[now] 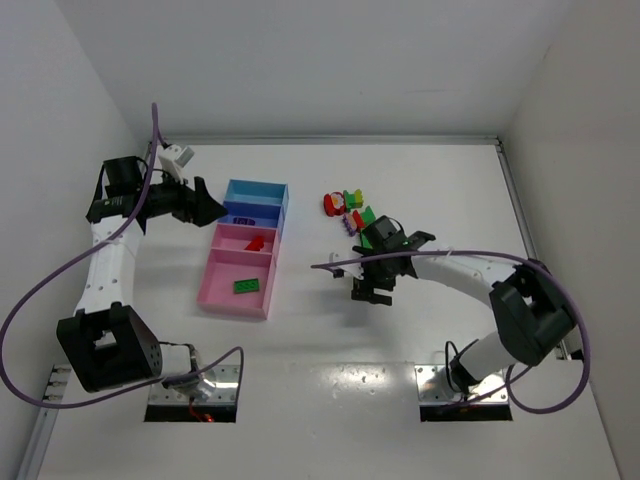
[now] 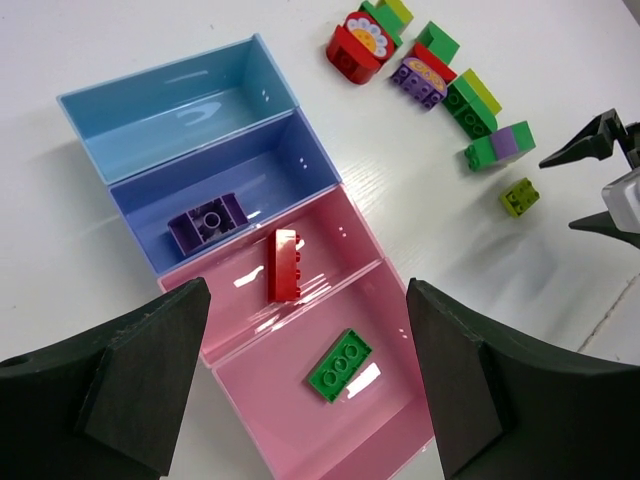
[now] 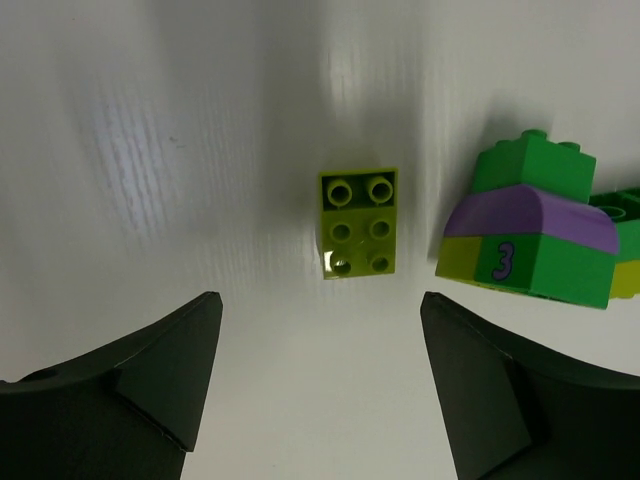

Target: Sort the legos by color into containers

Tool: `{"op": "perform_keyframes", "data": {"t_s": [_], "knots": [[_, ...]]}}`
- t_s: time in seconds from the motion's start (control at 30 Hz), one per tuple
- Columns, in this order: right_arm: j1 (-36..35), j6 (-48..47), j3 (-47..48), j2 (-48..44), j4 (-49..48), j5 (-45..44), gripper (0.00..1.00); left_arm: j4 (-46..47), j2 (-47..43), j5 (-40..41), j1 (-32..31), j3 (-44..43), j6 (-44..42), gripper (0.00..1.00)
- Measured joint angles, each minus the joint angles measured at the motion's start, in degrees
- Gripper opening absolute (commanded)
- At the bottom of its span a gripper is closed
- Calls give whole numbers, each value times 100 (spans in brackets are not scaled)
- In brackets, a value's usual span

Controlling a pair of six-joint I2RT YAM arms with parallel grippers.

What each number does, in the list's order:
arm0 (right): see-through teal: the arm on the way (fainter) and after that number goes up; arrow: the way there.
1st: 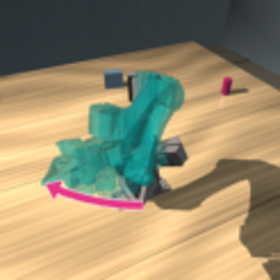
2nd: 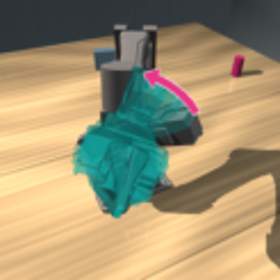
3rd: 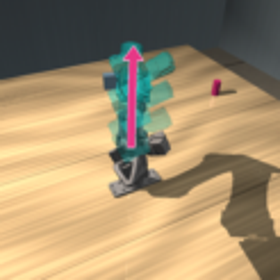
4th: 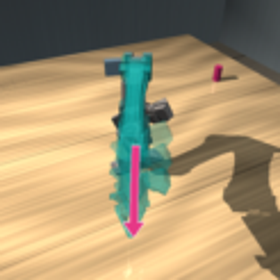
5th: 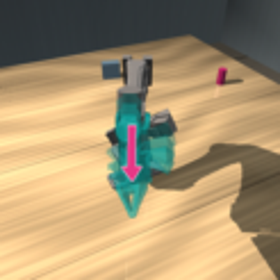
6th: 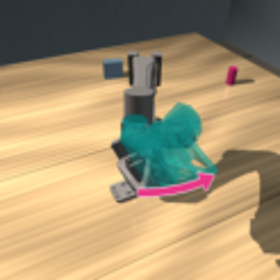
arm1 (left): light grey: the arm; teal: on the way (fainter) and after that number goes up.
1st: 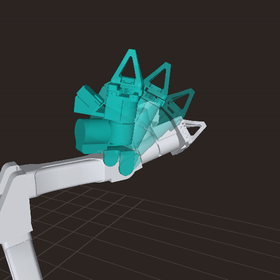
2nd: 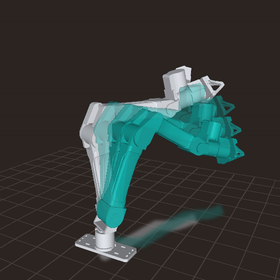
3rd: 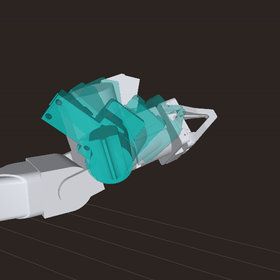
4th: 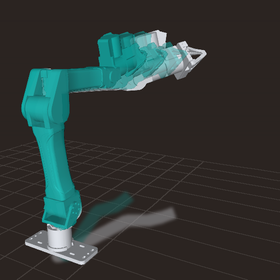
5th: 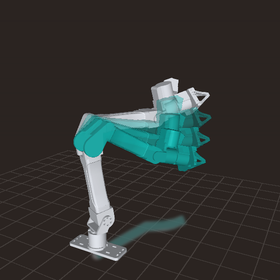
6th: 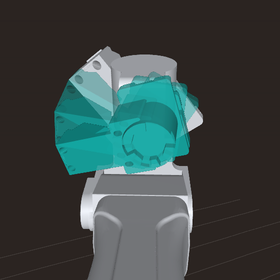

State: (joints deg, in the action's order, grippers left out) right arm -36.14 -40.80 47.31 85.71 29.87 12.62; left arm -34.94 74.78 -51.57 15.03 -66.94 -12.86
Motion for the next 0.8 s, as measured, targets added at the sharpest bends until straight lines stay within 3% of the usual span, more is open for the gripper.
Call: {"op": "perform_keyframes", "data": {"t_s": [0.57, 0.8], "knots": [[7, -111, 599, 1259, -107, 131, 76, 151, 66, 101, 0, 55, -22, 86], [7, -118, 651, 1456, -101, 181, 47, 162, 133, 120, 4, 155, -42, 86]]}}
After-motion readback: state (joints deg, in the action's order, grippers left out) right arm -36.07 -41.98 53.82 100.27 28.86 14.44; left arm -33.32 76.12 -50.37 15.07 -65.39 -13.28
